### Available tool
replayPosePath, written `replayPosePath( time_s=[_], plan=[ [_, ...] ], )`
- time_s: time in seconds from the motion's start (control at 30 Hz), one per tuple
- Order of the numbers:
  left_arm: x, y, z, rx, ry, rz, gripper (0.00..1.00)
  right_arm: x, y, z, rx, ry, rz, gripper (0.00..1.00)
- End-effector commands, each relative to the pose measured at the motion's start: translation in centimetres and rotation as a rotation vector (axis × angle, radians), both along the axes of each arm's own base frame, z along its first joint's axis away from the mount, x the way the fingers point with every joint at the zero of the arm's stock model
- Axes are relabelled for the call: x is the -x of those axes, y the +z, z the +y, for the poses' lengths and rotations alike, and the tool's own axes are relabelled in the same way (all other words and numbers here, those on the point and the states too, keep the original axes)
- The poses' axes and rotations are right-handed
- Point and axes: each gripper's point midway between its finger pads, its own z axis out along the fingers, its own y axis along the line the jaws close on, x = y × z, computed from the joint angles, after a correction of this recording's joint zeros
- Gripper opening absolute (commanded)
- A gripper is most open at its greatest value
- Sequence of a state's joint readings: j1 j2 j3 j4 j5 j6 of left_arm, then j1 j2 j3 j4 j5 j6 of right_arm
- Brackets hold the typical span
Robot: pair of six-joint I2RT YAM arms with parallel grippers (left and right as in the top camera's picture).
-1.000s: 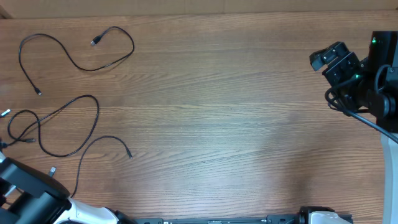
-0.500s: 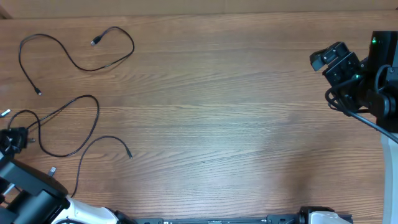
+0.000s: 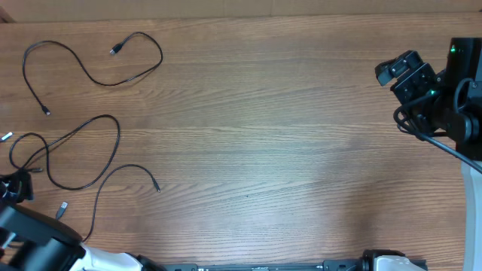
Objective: Untangle cables
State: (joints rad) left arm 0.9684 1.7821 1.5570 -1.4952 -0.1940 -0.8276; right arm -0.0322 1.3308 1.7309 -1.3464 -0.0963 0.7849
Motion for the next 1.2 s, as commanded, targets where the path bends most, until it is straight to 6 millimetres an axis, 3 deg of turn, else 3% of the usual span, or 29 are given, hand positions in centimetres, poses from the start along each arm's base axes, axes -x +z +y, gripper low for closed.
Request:
replayPosePath(
  time_s=[0.0,0.23,0.43,0.5,0.53,0.57,0.63,0.67,0.7,0.87,1.0,1.17],
  plan=[
    [0.6,0.6,-0.8,-0.034,0.034,-0.012,1.00,0.0,0.3,-0.3,0.011,-0.005,-0.013,1.00],
    [2.7,-5.9,-3.5,0.053,0.033,0.062,1.00,0.0,0.3,-0.3,0.011,-0.005,-0.013,1.00],
    [2.3,-8.7,-3.3,0.029,-0.002,0.023,0.96,0.0,0.3,-0.3,0.011,-0.005,-0.013,1.00],
    [1.2,-9.4,-2.9,0.030,-0.071,-0.037,0.80,0.0,0.3,-0.3,0.011,-0.005,-0.013,1.00],
    [0.9,-9.6,-2.7,0.025,-0.089,-0.056,0.68,0.0,0.3,-0.3,0.011,-0.005,-0.013,1.00],
    [0.4,-9.8,-2.2,0.005,-0.097,-0.076,0.39,0.0,0.3,-0.3,0.011,-0.005,-0.013,1.00],
    [-0.1,-9.8,-1.5,-0.023,-0.104,-0.094,0.18,0.0,0.3,-0.3,0.011,-0.005,-0.013,1.00],
    [-0.5,-9.7,-1.1,-0.035,-0.111,-0.110,0.08,0.0,0.3,-0.3,0.011,-0.005,-0.013,1.00],
    [-1.0,-9.6,-0.9,-0.042,-0.122,-0.132,0.04,0.0,0.3,-0.3,0.011,-0.005,-0.013,1.00],
    [-3.3,-7.7,1.3,-0.101,-0.154,-0.217,0.04,0.0,0.3,-0.3,0.011,-0.005,-0.013,1.00],
    [-4.4,-4.5,3.9,-0.194,-0.158,-0.231,0.04,0.0,0.3,-0.3,0.011,-0.005,-0.013,1.00],
    [-5.2,1.3,8.0,-0.374,-0.154,-0.221,0.04,0.0,0.3,-0.3,0.011,-0.005,-0.013,1.00]
  ],
)
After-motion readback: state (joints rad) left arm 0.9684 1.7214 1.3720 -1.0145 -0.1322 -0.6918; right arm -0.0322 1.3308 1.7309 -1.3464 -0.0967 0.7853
